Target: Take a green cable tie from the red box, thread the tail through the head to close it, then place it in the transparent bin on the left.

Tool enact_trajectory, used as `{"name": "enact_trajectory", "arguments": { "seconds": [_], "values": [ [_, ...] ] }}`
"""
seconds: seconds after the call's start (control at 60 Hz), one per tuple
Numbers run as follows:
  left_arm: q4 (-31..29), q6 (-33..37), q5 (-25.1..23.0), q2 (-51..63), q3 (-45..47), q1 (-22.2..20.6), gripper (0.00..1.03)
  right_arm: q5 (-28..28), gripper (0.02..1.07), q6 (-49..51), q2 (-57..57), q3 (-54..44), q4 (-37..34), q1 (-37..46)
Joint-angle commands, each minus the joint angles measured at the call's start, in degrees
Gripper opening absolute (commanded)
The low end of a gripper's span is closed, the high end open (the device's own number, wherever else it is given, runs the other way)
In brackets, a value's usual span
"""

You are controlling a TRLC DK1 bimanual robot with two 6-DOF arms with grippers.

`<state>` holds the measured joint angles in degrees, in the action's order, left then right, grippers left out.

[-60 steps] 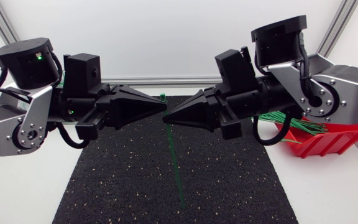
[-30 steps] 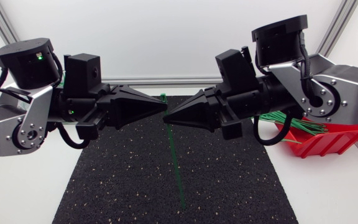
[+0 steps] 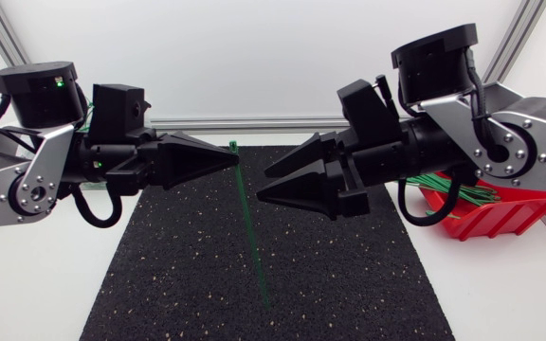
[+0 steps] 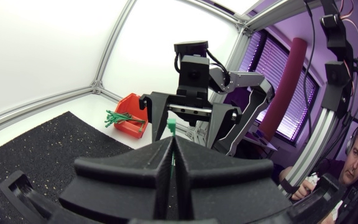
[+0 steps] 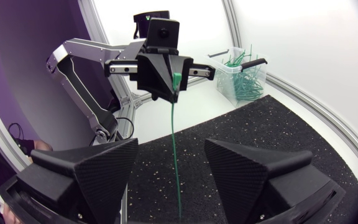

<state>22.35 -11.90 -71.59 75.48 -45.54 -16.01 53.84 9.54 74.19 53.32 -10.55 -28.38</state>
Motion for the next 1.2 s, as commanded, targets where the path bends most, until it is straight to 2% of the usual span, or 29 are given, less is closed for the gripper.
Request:
{"name": "enact_trajectory", "arguments": {
  "seconds": [0.0, 0.117, 0.2, 0.517, 0.617, 0.733, 0.9, 0.967, 1.033, 1.083, 1.183],
  "values": [
    [-3.6, 0.9, -1.3, 0.7, -4.3, 1.0, 0.03, -1.4, 0.92, 3.0, -1.5, -1.6, -1.4, 0.0],
    [-11.0, 0.9, -1.7, 2.1, -8.3, 1.1, 0.03, -7.4, 0.99, 8.2, -2.5, -2.0, -4.9, -0.3],
    [-16.5, 0.9, -1.7, 4.1, -11.6, 1.5, 0.03, -10.9, 1.00, 11.0, -2.7, -2.3, -6.5, -0.2],
    [-27.4, 0.7, -1.7, 9.2, -20.6, 4.7, 0.03, -21.8, 1.02, 20.5, -1.9, -1.6, -13.3, -0.4],
    [-33.7, 0.3, -2.7, 11.9, -24.0, 4.7, 0.03, -24.0, 1.02, 21.5, -1.9, -1.1, -14.8, -0.7],
    [-35.4, 0.3, -2.6, 12.6, -25.4, 4.4, 0.03, -24.2, 1.02, 23.0, -1.8, 0.3, -17.1, 0.1],
    [-37.4, 0.3, -2.7, 12.8, -26.8, 4.6, 0.03, -27.1, 1.02, 21.7, -4.0, -0.3, -17.1, 0.1],
    [-38.3, 0.3, -2.7, 12.9, -27.6, 5.0, 0.03, -30.3, 1.02, 21.6, -3.6, -0.1, -18.7, -1.7],
    [-39.3, 0.4, -2.7, 13.2, -28.1, 5.2, 0.03, -30.5, 1.02, 22.4, -3.1, -0.4, -19.1, -3.0],
    [-39.8, 0.4, -2.7, 13.5, -28.2, 5.3, 0.03, -32.5, 1.02, 23.9, -3.3, -2.0, -17.2, -4.6],
    [-41.1, 0.4, -2.7, 14.1, -28.3, 5.1, 0.03, -38.6, 1.02, 25.4, -4.8, -7.1, -8.0, -8.7]
  ]
}}
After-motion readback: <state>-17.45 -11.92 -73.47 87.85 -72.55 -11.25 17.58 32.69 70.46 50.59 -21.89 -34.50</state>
